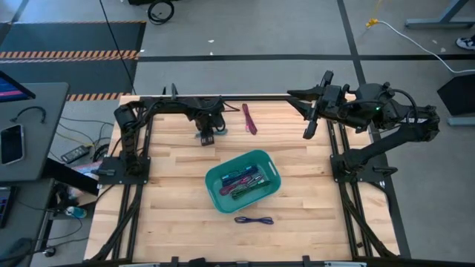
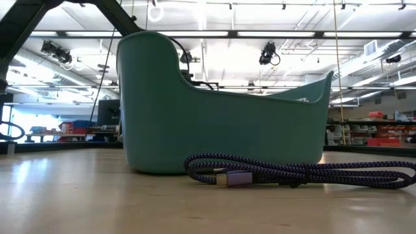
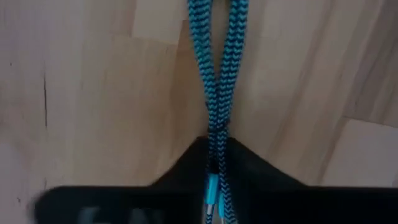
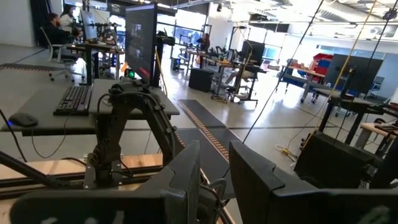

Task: Pick and place USB-C Cables
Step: Put the blue charger cable into the blue bin

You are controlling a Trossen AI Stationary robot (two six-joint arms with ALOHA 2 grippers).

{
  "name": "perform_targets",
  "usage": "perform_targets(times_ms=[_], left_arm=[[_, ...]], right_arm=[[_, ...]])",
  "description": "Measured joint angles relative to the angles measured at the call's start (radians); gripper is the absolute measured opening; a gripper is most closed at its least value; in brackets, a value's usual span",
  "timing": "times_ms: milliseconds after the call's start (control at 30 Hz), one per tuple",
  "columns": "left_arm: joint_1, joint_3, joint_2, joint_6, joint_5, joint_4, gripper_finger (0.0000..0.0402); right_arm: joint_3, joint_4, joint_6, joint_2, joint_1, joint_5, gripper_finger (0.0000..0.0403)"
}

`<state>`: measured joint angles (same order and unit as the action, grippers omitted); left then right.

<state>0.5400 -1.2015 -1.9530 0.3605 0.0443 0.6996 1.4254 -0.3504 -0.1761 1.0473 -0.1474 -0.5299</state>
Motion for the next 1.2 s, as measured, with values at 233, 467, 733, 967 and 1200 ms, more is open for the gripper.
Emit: perform_targets(times_ms=[233, 467, 733, 967, 1200], left_arm=[[0.0, -0.004, 0.007, -0.073, 0.008, 0.015, 0.0025], [-0.008, -0.2, 0.014, -0.109, 0.015, 0.284, 0.0022], [-0.038, -0.572, 0.016, -0.193, 0.007, 0.538, 0.0011], [-0.118, -0.857, 0.018, -0.299, 0.005, 0.621, 0.0011], [-0.266, -0.974, 0.019, -0.385, 0.006, 0.645, 0.0011]], right_arm=[[0.0, -0.001, -0.001, 0.0, 0.0, 0.0, 0.0092], [0.0, -0.005, -0.002, 0.0, 0.0, 0.0, 0.0092], [0.0, -0.01, -0.016, 0.0, 0.0, -0.033, 0.0092], [0.0, -0.011, -0.161, -0.021, 0.008, -0.32, 0.0092], [0.0, -0.011, -0.194, -0.085, 0.062, -0.368, 0.0092]])
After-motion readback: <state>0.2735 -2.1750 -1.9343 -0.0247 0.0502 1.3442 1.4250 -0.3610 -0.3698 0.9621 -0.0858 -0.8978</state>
